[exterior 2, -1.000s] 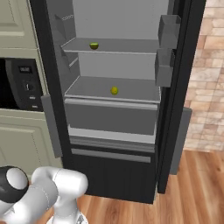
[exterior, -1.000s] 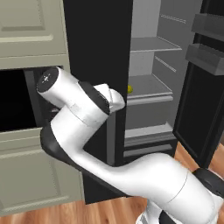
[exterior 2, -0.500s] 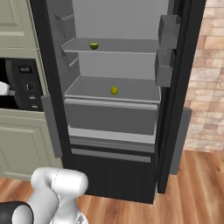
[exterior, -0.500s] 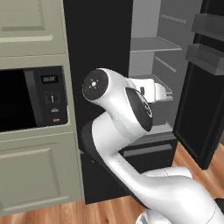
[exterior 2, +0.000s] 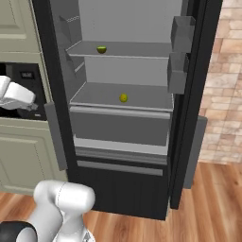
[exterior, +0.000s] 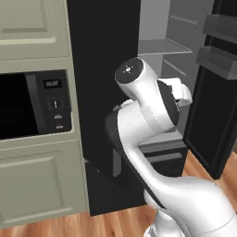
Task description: Retrieve the kiwi and pear from the fridge and place them into the bowl on the dining table.
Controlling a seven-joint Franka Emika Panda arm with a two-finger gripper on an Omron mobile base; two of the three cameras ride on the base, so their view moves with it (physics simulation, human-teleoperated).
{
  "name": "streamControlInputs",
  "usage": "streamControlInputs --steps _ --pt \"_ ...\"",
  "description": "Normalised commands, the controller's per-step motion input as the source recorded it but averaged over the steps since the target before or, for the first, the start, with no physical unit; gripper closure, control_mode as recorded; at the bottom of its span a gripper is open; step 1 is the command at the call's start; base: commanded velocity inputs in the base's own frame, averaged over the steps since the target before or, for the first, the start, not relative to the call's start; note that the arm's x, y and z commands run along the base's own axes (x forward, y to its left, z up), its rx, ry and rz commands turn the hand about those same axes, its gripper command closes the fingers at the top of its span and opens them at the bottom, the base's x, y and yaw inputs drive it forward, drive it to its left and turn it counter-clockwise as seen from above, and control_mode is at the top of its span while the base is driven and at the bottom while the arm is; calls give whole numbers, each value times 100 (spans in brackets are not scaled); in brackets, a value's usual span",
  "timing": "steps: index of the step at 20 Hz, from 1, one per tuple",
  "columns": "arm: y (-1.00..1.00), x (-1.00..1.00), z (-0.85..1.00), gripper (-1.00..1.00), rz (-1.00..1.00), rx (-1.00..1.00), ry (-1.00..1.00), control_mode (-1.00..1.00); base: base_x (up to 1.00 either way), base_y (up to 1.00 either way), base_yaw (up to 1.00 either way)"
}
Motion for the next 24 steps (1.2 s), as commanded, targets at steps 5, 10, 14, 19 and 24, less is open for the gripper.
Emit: streamControlInputs --steps 5,10,14,19,24 --pt "-16 0 -65 -100 -9 17 1 -100 0 0 0" --pt "-58 18 -7 -100 -17 59 -3 -100 0 0 0" --pt "-67 11 -1 -100 -6 64 0 -100 0 0 0" --pt "-39 1 -24 -100 -2 54 0 -100 0 0 0" --pt "-2 16 -78 -100 3 41 -13 -100 0 0 0"
